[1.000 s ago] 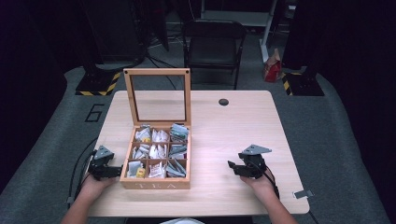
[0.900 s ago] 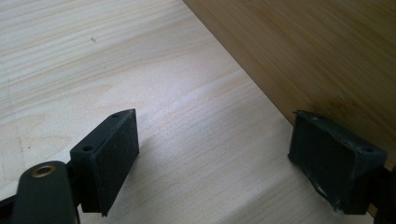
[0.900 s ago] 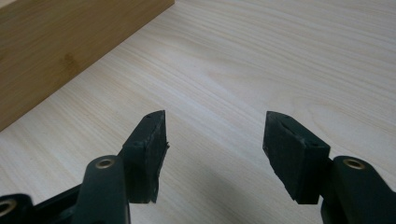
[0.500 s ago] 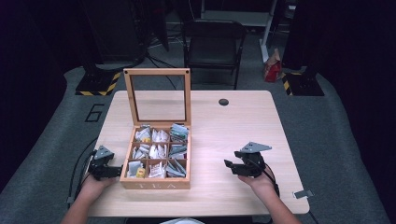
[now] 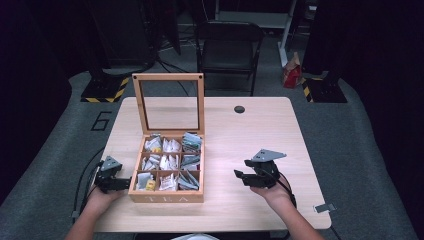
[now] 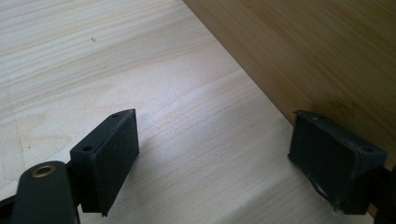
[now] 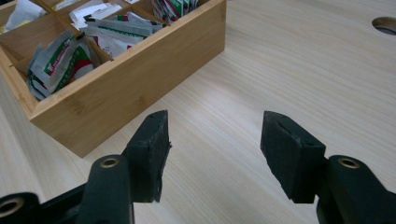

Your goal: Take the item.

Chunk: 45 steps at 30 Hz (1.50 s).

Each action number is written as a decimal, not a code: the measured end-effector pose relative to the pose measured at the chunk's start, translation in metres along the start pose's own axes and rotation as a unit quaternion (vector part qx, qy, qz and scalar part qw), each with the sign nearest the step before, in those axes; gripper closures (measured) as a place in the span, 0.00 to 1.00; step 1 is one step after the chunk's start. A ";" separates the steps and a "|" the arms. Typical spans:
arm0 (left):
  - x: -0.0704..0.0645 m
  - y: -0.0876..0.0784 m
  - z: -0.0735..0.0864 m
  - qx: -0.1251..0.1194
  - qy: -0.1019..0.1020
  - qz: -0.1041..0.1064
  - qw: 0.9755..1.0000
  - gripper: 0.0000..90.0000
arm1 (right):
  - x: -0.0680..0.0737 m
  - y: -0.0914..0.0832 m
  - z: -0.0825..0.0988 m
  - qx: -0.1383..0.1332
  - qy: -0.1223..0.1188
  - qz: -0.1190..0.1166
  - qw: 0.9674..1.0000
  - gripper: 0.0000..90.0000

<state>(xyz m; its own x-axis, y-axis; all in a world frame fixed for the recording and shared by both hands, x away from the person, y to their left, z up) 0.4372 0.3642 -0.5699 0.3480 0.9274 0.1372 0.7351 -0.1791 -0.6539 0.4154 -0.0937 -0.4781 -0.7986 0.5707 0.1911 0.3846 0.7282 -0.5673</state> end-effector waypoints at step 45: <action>0.000 0.000 0.000 0.000 -0.001 0.000 1.000 0.17 | 0.039 0.029 -0.036 0.000 -0.044 -0.049 0.998 0.51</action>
<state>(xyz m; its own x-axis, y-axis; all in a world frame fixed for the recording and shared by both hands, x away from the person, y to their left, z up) 0.4372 0.3640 -0.5699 0.3473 0.9278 0.1359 0.7350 -0.1794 -0.6539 0.4120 -0.0367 -0.4581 -0.8698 0.4613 0.1750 0.3029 0.7793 -0.5486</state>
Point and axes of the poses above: each handheld gripper's, and its own axes: y roughly forward along the jaws, z roughly out of its underside, x roughly to its left, the point moved 6 cm from there along y, roughly forward along the jaws, and after that the axes turned 12 degrees about -z, right-handed, at the moved point
